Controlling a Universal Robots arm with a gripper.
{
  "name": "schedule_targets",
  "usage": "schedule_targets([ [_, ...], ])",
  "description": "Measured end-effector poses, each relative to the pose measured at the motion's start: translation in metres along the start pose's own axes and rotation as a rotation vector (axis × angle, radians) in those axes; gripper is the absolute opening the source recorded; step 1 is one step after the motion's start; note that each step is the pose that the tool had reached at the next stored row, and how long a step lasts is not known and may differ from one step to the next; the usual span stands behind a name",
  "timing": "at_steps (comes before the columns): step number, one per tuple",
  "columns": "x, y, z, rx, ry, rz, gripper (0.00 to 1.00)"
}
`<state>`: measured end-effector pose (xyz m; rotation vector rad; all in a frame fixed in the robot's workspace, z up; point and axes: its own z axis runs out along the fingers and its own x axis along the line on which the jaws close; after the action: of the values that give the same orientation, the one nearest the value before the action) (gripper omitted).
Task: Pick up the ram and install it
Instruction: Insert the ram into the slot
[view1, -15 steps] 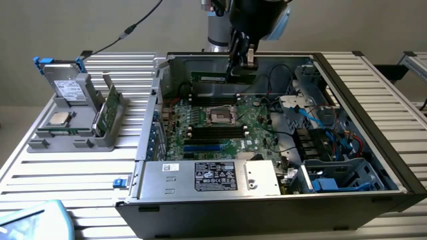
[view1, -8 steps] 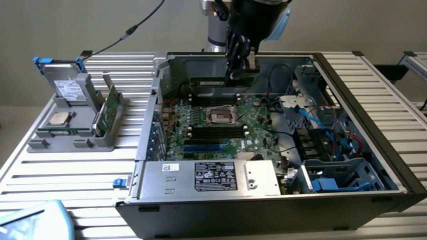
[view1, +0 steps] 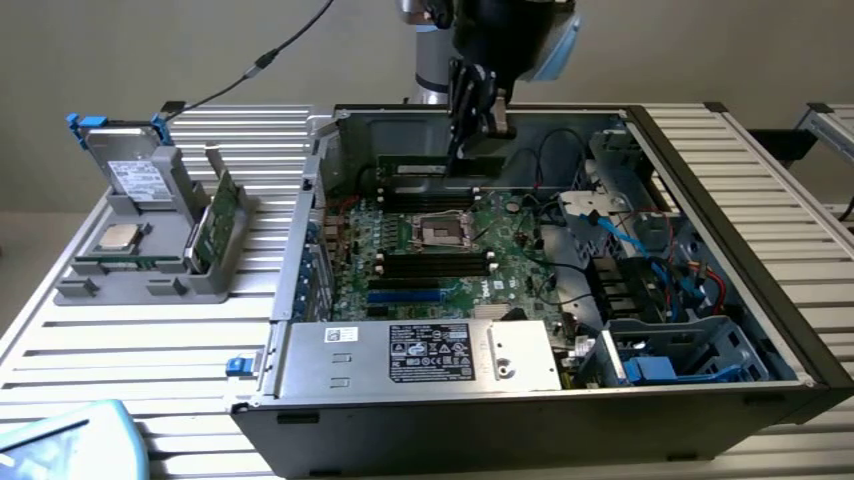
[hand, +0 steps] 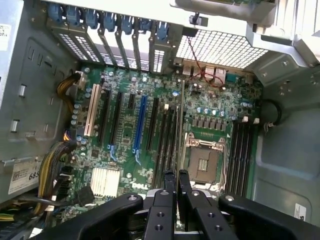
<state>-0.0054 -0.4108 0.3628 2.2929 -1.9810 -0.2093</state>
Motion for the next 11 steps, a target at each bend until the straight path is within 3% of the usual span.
schedule_targets([
  [1,0.0,-0.0001,0.0003,-0.0028,0.0115,0.002,0.14],
  [2,0.0,-0.0003,0.0011,-0.0039,0.0178,0.003,0.14],
  [11,0.0,-0.0036,0.0171,-0.004,0.019,0.007,0.14],
])
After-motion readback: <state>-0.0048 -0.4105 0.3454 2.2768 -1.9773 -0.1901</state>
